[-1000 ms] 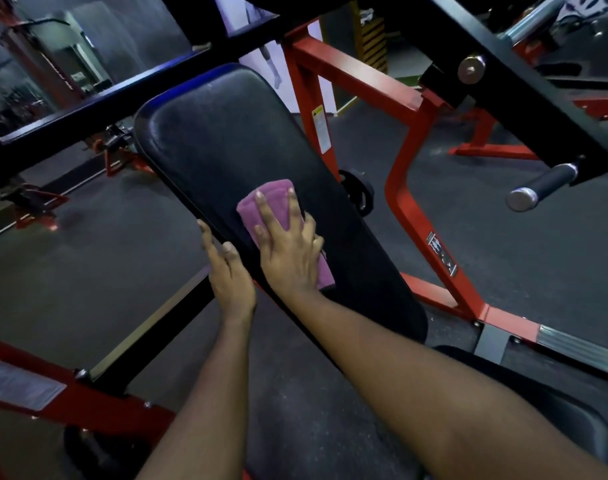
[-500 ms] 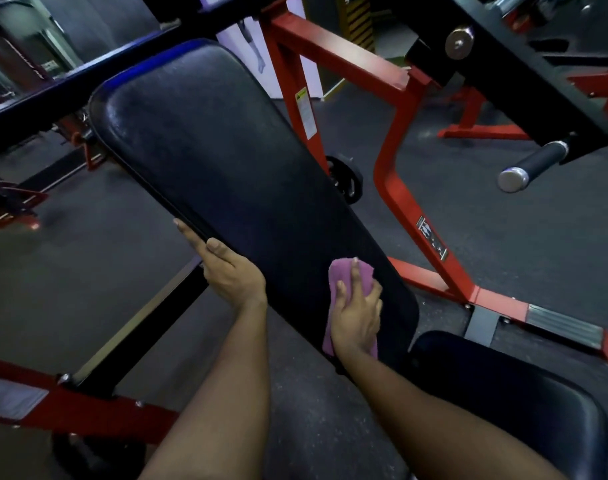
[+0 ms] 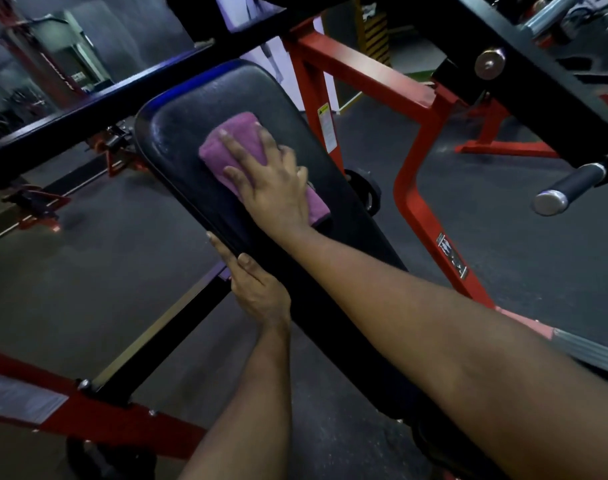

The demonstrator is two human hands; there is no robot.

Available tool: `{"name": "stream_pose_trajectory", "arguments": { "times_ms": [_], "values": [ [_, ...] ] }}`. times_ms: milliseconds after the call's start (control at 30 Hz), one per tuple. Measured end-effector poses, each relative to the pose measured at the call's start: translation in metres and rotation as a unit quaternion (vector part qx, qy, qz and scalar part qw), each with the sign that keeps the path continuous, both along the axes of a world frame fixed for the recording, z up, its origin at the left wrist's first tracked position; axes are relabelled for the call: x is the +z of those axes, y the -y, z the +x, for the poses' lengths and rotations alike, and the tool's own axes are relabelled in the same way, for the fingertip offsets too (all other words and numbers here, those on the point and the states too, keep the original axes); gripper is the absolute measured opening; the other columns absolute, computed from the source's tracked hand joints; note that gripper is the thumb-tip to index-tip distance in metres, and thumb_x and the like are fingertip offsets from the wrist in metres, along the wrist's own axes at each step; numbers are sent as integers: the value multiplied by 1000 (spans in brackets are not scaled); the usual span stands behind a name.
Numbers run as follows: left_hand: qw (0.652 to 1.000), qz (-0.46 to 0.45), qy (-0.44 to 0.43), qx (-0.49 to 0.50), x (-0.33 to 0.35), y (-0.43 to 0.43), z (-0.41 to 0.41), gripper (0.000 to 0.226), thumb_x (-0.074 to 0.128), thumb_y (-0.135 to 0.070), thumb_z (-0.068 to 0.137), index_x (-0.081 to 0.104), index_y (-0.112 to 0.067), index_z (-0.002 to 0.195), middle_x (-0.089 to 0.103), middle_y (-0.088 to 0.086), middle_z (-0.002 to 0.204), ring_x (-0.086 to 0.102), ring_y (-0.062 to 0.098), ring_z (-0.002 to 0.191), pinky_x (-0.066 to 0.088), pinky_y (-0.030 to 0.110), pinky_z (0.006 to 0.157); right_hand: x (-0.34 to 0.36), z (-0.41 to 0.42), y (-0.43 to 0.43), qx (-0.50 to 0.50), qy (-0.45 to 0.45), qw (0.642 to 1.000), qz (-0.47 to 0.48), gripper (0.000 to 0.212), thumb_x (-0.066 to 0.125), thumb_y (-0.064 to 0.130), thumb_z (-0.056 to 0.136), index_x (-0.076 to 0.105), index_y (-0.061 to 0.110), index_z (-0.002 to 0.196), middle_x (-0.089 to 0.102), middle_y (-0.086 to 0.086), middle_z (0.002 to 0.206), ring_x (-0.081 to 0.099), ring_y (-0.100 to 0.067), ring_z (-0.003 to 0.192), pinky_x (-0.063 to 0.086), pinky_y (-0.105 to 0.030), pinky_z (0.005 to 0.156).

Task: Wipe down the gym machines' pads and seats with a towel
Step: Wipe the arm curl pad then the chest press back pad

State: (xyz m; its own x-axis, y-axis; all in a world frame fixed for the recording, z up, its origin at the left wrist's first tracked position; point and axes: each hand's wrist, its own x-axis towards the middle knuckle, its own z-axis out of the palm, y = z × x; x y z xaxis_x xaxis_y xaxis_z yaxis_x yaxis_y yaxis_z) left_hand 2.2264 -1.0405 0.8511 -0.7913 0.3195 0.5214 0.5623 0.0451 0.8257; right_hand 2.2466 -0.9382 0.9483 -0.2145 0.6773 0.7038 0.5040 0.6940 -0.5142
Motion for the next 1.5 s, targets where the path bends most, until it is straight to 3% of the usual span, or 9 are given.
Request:
{"name": "stream_pose_trajectory", "arguments": {
  "times_ms": [100, 167, 267, 400, 533, 700, 1000, 1233, 1500],
  "values": [
    [999, -33, -36, -19, 5, 7, -9, 53, 27, -31, 110, 14, -31, 161, 58, 7, 138, 62, 20, 103, 47, 36, 84, -26, 18, -5, -55, -5, 996, -70, 50, 31, 63, 104, 26, 57, 153, 29, -2, 163, 45, -32, 125, 41, -51, 96],
    [998, -17, -59, -18, 16, 9, -18, 52, 31, -29, 109, 21, -25, 160, 47, 8, 150, 53, 15, 118, 43, 34, 94, -52, 35, -5, -102, -4, 987, -122, 49, 29, 61, 105, 24, 59, 153, 30, -3, 161, 46, -33, 121, 44, -52, 95],
    [996, 31, -86, -16, 57, -1, -25, 52, 29, -35, 110, 18, -29, 161, 36, 4, 155, 45, 2, 124, 37, 24, 97, -86, 58, -1, -137, -25, 970, -200, 49, 28, 60, 105, 21, 59, 153, 29, -4, 160, 45, -32, 122, 42, -52, 97],
    [997, 9, -76, 11, 105, -28, -36, 54, 21, -44, 108, 5, -43, 159, 36, 7, 150, 61, 28, 106, 48, 37, 84, -58, 45, -5, -158, -135, 933, -295, 49, 36, 55, 105, 33, 50, 153, 36, -7, 153, 43, -32, 129, 40, -51, 105],
    [996, -14, -89, 22, 104, -31, -41, 54, 22, -41, 108, 4, -44, 159, 45, 13, 135, 59, 33, 91, 46, 40, 78, 18, 12, -7, -50, -174, 972, -149, 49, 35, 59, 105, 29, 54, 153, 37, -5, 154, 44, -29, 129, 42, -52, 104],
    [996, 0, -91, 17, 100, -32, -43, 52, 23, -39, 109, 8, -43, 159, 46, 12, 133, 59, 32, 90, 42, 35, 76, 73, -24, -18, -18, 4, 1000, -6, 56, 30, 66, 102, 22, 53, 156, 28, -6, 163, 41, -35, 133, 40, -57, 101],
    [991, -23, -116, 67, 98, -33, -40, 52, 25, -39, 109, 14, -38, 160, 31, 14, 153, 52, 28, 120, 51, 48, 92, -13, 31, -31, -62, 25, 991, -112, 53, 28, 64, 104, 18, 56, 155, 20, -4, 166, 41, -35, 128, 37, -58, 103],
    [937, -183, -292, 62, 37, -17, -1, 54, 34, -34, 109, 18, -34, 161, 3, 14, 168, -1, 27, 156, 0, 65, 119, -101, 75, -18, -135, 12, 970, -203, 52, 25, 62, 103, 19, 57, 154, 25, -3, 162, 44, -34, 122, 43, -57, 96],
    [856, -273, -437, 48, 10, -17, -7, 54, 31, -34, 108, 20, -26, 161, 13, 1, 169, 5, 23, 156, 3, 53, 125, -206, 128, 25, -183, -40, 904, -384, 53, 32, 60, 103, 25, 52, 155, 32, -6, 158, 46, -37, 127, 44, -55, 99]
  ]
}}
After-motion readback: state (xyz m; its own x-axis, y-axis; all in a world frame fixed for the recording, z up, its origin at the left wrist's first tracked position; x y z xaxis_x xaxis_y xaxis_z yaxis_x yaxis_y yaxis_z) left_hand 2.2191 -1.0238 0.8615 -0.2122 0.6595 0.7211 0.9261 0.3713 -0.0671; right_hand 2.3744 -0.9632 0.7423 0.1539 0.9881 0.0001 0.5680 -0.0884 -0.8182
